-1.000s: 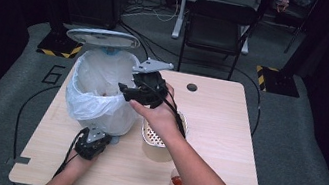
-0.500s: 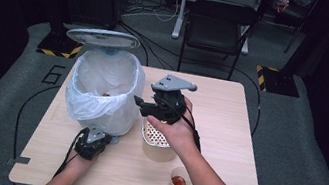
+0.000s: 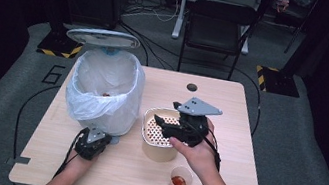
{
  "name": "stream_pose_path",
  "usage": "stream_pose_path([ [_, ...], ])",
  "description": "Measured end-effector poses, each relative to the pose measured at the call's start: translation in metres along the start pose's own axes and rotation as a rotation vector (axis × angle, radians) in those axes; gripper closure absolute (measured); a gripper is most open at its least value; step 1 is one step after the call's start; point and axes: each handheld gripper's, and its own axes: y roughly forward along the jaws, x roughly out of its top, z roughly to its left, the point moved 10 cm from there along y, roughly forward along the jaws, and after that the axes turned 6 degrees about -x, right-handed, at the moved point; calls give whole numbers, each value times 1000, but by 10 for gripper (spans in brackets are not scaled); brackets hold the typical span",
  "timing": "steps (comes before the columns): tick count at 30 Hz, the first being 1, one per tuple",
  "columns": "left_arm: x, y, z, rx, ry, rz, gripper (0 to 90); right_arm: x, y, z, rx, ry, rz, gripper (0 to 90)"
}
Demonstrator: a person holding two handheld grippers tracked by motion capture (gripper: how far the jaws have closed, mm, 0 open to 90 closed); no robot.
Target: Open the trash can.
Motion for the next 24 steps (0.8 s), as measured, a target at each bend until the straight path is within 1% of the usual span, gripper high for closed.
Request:
stream_pose_path([
  [2, 0, -1, 0, -7, -2, 8, 869, -7, -4, -2, -5, 9, 9, 264],
  [4, 0, -1, 0, -7, -2, 7, 869, -14, -8, -3, -4, 11, 4, 264],
  [5, 0, 0, 0, 0, -3, -2, 869, -17, -10, -3, -3, 9, 1, 263],
  [6, 0, -1, 0, -7, -4, 7, 869, -21, -13, -3, -4, 7, 1, 263],
  [7, -1, -1, 0, -7, -3, 8, 869, -24, -14, -3, -4, 3, -5, 263],
  [9, -1, -1, 0, -9, -7, 8, 869, -31, -17, -1, 0, 1, 0, 264],
  [12, 0, 0, 0, 1, -1, 1, 869, -42, -21, 0, -3, 9, 12, 266],
  [13, 0, 0, 0, 1, 1, 1, 870, -45, -23, 0, -7, 6, 6, 266],
  [16, 0, 0, 0, 1, 0, -1, 870, -55, -27, 0, -6, 27, 3, 263],
  [19, 0, 0, 0, 0, 0, 0, 869, -67, -30, -3, -9, 38, 8, 252],
  [21, 0, 0, 0, 0, 0, 0, 869, -75, -31, -5, -18, 47, 14, 237],
  [24, 0, 0, 0, 0, -1, -1, 869, -85, -32, -7, -34, 47, 19, 223],
])
